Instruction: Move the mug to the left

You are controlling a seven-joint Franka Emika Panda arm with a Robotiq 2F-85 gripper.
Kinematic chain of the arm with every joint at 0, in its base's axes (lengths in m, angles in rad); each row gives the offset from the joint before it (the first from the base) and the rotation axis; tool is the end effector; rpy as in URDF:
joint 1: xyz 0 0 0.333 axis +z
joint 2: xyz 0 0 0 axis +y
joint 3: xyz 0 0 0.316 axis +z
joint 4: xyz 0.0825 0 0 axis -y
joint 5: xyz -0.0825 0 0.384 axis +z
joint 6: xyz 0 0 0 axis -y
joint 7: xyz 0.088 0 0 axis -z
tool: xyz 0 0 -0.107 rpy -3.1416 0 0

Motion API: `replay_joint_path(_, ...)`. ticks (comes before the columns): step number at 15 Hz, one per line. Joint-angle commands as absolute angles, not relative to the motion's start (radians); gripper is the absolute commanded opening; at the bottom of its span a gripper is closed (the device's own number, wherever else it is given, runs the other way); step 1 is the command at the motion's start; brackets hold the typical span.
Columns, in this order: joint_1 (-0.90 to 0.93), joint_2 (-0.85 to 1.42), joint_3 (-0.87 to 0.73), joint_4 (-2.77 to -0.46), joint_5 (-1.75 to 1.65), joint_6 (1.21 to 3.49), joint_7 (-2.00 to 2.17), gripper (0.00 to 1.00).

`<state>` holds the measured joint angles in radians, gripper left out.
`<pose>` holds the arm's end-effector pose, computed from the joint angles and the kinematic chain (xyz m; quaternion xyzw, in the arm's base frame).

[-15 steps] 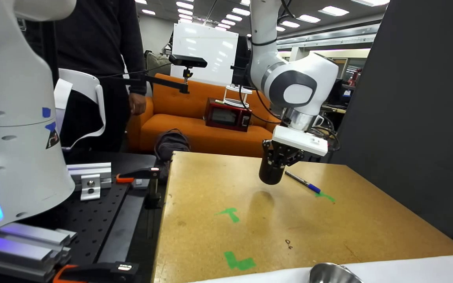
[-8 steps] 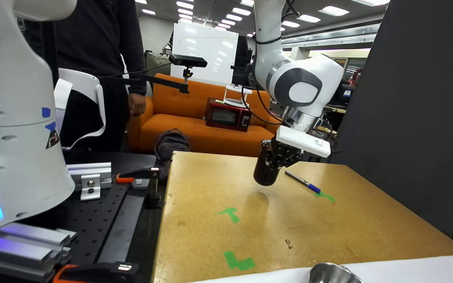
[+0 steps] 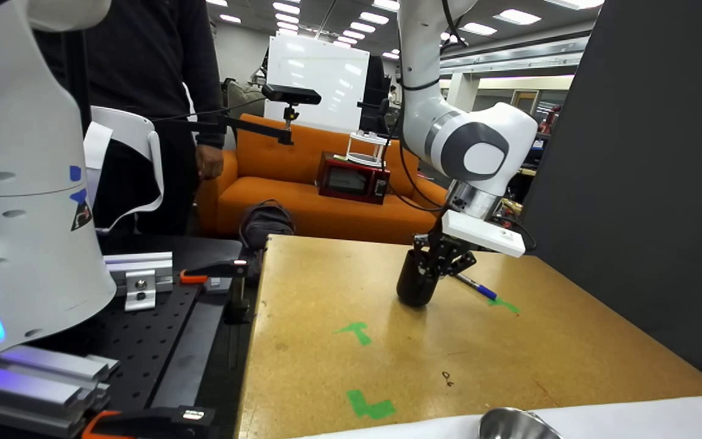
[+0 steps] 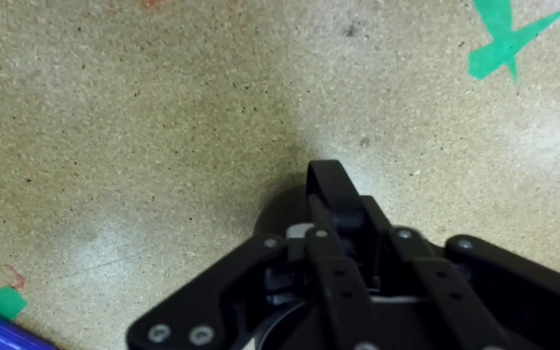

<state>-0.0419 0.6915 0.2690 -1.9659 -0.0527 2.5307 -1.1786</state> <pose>0.5800 0.1359 0.1189 -0.7619 -0.6417 0.0113 0.0874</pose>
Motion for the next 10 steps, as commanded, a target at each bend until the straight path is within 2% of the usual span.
replay_joint_path(1, -0.010, 0.725, 0.247, -1.909, -0.080, 2.518, -1.174, 0.05)
replay_joint_path(2, -0.006, 0.724, 0.246, -1.907, -0.085, 2.518, -1.171, 0.34)
replay_joint_path(3, -0.002, 0.723, 0.245, -1.905, -0.089, 2.520, -1.170, 0.45)
replay_joint_path(8, 0.009, 0.740, 0.244, -1.876, -0.090, 2.514, -1.170, 0.81)
replay_joint_path(10, 0.010, 0.740, 0.248, -1.871, -0.086, 2.510, -1.171, 0.92)
